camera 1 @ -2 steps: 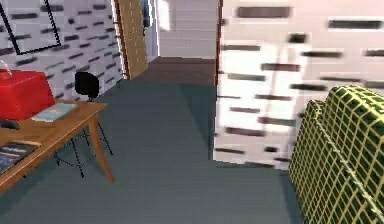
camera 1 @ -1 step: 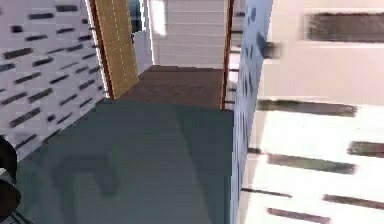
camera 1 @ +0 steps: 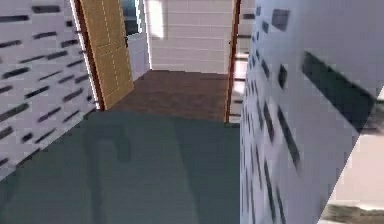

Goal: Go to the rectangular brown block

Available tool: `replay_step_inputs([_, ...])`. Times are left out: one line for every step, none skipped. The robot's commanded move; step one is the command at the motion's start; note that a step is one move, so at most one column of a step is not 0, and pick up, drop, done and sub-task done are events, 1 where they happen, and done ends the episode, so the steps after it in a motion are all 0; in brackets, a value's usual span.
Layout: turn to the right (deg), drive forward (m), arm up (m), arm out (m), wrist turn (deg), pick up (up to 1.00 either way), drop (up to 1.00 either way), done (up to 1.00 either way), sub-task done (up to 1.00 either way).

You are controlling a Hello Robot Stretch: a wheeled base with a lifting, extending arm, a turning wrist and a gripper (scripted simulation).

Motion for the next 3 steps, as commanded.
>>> replay_step_inputs([3.0,0.0,0.0,0.0,0.0,0.0,0.0,0.0,0.0])
replay_step_inputs([0.0,1.0,0.0,0.0,0.0,0.0,0.0,0.0,0.0])
replay_step_inputs([0.0,1.0,0.0,0.0,0.0,0.0,0.0,0.0,0.0])
